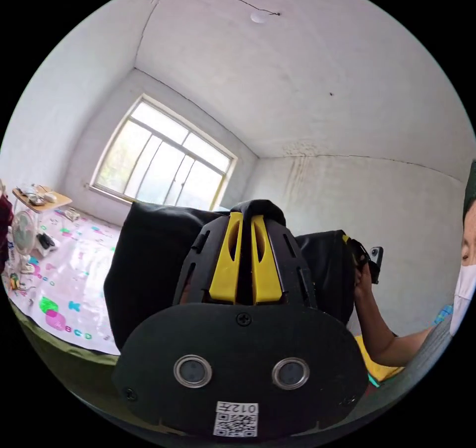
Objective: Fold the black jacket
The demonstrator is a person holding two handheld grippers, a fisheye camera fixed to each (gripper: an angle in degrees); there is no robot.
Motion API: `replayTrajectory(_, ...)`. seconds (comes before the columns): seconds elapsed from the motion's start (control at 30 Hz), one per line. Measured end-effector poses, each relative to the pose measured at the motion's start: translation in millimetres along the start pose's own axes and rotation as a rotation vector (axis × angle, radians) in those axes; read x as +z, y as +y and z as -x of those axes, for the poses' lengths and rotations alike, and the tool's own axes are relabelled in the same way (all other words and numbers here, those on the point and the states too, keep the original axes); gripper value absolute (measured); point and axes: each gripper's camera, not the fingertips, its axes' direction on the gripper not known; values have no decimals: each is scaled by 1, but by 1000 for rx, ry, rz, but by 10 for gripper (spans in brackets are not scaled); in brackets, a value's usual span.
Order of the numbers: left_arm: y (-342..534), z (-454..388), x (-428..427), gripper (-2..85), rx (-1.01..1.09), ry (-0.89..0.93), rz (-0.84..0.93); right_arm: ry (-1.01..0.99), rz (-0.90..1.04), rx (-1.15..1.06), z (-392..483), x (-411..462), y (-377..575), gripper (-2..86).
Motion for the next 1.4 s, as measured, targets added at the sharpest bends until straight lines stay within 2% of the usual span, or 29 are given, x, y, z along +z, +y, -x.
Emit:
replayTrajectory(0.23,-85,67,4,2,91,-341,-90,-317,82,149,-240,2,135,-9)
replayTrajectory(0.37,-129,77,66,1,209,-538,-59,-449,124,289,-414,-25,251,-8)
replayTrajectory(0.43,-145,83,114,1,245,-579,-21,-445,162,359,-492,-45,306,-7)
replayTrajectory(0.63,-169,128,331,3,275,-596,245,-277,459,555,-735,-149,502,17)
replayTrajectory(0.7,-149,151,429,6,229,-571,403,-124,539,651,-811,-213,563,42)
replayTrajectory(0.73,-141,158,454,7,204,-567,451,1,577,693,-859,-269,602,59)
replayTrajectory(0.8,-97,178,558,11,206,-532,699,142,599,760,-922,-367,654,75)
replayTrajectory(0.87,-58,191,625,14,234,-504,894,320,565,785,-979,-514,693,78)
replayTrajectory(0.9,-33,197,659,16,299,-485,1011,373,558,773,-988,-551,698,78)
replayTrajectory(0.97,-10,205,687,16,396,-452,1061,548,536,737,-1009,-686,708,72)
replayTrajectory(1.07,-17,229,689,17,493,-407,958,639,522,675,-1004,-808,709,78)
replayTrajectory(1.13,-31,262,679,23,469,-382,907,668,550,610,-991,-847,711,89)
replayTrajectory(1.23,-42,345,660,40,327,-318,936,667,627,537,-977,-873,733,119)
replayTrajectory(1.4,-3,470,629,71,109,-267,1090,485,659,661,-1012,-880,789,148)
